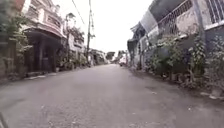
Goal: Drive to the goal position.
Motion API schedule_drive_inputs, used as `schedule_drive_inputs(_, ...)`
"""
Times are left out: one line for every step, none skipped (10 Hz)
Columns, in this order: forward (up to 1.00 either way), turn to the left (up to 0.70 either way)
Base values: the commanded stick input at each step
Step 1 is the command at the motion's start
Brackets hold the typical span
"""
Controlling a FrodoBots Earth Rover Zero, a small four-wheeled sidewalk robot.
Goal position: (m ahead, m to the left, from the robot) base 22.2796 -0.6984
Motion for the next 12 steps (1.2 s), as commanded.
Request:
schedule_drive_inputs(0.85, -0.25)
schedule_drive_inputs(0.85, -0.19)
schedule_drive_inputs(0.85, -0.03)
schedule_drive_inputs(0.85, 0.09)
schedule_drive_inputs(0.85, 0.09)
schedule_drive_inputs(0.85, 0.09)
schedule_drive_inputs(0.85, 0.09)
schedule_drive_inputs(0.85, 0.09)
schedule_drive_inputs(0.85, 0.09)
schedule_drive_inputs(0.85, 0.09)
schedule_drive_inputs(0.85, 0.09)
schedule_drive_inputs(0.85, 0.09)
